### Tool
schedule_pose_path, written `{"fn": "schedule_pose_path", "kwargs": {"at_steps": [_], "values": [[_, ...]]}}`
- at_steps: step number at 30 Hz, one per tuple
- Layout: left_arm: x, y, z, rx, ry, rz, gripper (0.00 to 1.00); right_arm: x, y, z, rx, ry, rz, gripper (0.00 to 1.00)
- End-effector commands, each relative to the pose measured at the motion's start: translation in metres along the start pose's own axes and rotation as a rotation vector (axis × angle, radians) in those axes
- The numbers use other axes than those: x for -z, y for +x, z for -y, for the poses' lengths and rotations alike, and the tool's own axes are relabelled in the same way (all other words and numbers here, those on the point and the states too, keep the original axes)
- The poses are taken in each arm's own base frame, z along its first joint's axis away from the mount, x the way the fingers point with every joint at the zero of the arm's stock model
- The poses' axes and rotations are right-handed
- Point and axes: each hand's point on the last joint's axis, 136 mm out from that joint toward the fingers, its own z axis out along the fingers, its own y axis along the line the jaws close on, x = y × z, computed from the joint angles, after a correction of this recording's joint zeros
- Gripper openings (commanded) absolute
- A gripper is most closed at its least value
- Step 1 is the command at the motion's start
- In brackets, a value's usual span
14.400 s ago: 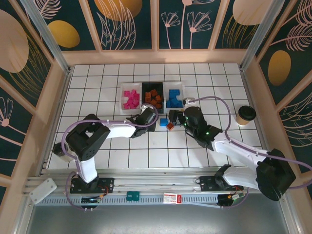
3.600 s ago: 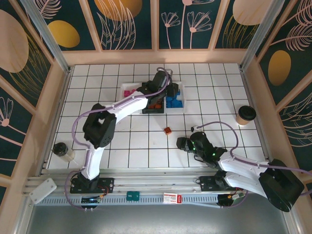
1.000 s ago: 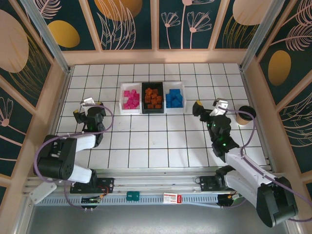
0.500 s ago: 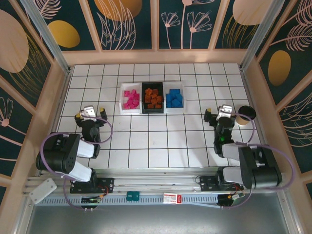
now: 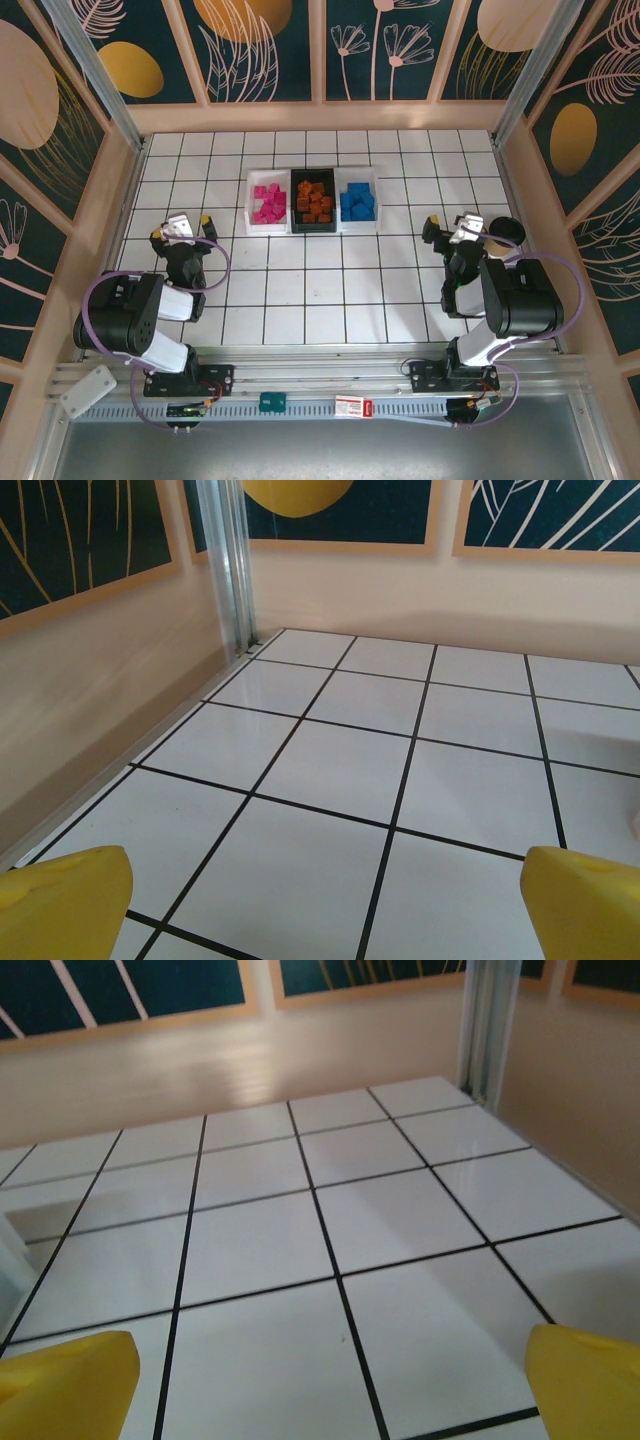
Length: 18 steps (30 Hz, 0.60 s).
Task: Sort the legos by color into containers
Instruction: Reset both arms
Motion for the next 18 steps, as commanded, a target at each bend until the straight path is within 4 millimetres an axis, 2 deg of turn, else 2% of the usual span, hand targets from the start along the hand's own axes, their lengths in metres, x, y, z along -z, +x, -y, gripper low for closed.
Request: {"fn": "schedule_pose_path", "kwargs": {"at_steps": [1, 18], "values": [[-0.0029, -0.0166, -0.0021, 0.05, -0.01, 0.06, 0.99, 0.0014, -0.0181, 0.0058, -0.035, 0.039, 0.08, 0.99], [-0.003, -0.0164, -0.0022, 0.05, -0.011, 0.059, 0.99, -0.0028, -0.0162, 0.0028, -0.026, 0.026, 0.062, 0.99]]}}
